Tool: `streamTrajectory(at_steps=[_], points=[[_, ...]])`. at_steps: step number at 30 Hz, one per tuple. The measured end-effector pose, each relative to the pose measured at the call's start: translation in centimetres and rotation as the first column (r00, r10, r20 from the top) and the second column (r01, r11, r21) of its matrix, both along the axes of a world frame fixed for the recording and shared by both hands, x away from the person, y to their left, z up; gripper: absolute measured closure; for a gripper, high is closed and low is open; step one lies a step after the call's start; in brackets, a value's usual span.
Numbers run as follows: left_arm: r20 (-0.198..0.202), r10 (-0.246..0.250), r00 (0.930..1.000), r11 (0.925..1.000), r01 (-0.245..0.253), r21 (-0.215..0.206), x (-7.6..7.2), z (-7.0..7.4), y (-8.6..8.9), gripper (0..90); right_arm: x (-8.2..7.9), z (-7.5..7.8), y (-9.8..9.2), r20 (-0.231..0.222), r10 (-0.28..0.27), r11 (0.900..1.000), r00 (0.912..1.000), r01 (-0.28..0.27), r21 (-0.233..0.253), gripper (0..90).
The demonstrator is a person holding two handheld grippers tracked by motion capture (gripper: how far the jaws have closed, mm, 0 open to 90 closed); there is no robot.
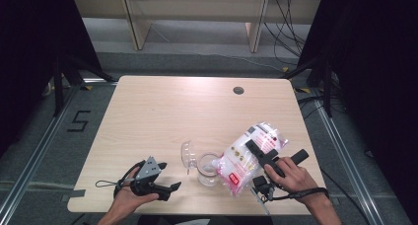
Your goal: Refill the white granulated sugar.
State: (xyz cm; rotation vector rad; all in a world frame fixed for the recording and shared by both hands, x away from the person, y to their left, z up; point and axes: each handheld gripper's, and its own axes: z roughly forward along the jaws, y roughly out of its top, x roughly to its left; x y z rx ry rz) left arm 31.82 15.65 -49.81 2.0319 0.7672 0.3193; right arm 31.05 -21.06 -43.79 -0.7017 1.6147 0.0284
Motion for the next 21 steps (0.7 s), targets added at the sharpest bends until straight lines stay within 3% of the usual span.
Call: streamTrajectory(at_steps=[6,8,21], points=[[0.012,0.004,0.9999,0.9999,-0.004,-0.01,0.01,-0.12,-0.07,15.4,0.02,-0.01,-0.02,0.006,0.008,1.0,1.0,-0.008,0.006,55.4],[-0.005,0.019,0.9998,0.9996,-0.019,-0.023,-0.11,-0.17,-0.17,15.5,0.02,-0.02,-0.03,0.004,0.007,1.0,1.0,-0.007,0.008,55.5],[0.009,0.004,0.9999,0.9999,-0.004,-0.012,0.0,-0.14,-0.1,15.5,0.01,0.38,0.03,0.018,0.018,1.0,0.9997,-0.017,-0.02,55.7]])
